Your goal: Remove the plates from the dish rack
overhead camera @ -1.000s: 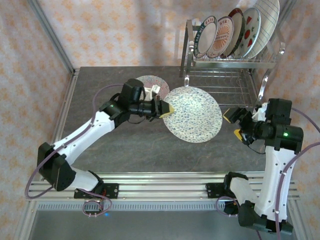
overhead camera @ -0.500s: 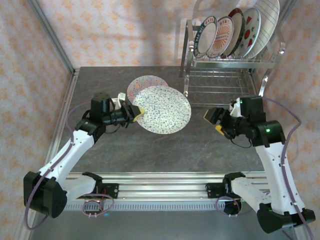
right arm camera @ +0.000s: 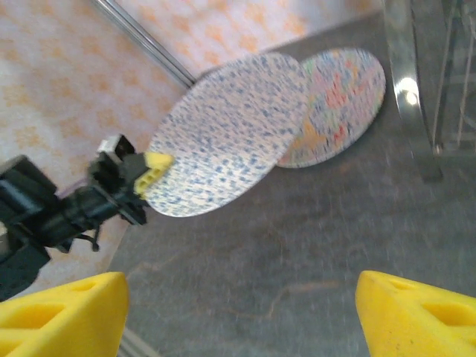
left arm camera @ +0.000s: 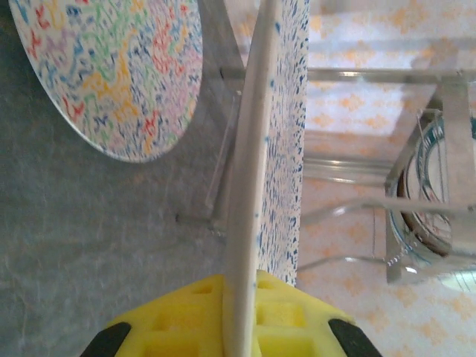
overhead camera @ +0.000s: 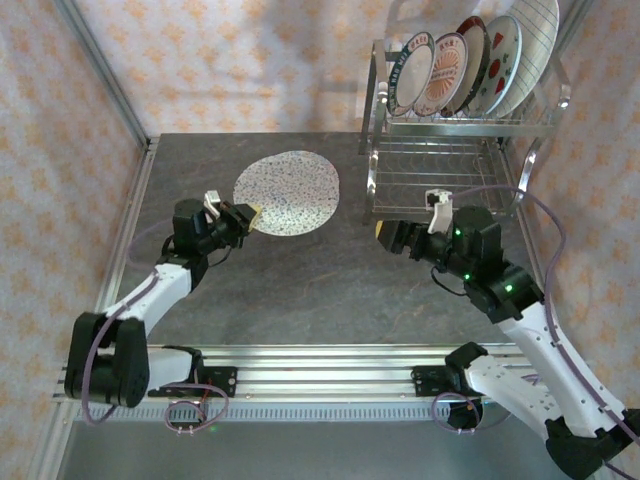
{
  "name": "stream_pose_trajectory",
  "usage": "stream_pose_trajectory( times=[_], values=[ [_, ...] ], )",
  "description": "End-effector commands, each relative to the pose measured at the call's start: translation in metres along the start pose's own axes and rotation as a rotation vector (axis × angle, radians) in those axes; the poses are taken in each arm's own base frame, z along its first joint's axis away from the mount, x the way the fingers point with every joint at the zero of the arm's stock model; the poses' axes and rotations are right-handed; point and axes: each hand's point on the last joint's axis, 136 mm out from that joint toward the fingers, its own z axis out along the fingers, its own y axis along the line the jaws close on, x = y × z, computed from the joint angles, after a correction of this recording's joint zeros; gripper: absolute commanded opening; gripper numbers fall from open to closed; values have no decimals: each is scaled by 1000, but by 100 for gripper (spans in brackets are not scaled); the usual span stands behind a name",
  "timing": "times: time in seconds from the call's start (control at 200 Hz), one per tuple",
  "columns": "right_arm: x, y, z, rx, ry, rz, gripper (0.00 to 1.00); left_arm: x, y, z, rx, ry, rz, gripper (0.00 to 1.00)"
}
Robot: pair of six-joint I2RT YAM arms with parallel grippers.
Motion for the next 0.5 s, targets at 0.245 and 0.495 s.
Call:
stream_pose_trajectory(
  times=[0.245, 0.495],
  values=[
    [-29, 22, 5, -109, -170, -229, 84, -57, -9, 49, 171, -173, 65, 0],
    [-28, 17, 11, -90, -162, -229, 85, -65, 3, 73, 164, -159, 72, 0]
  ],
)
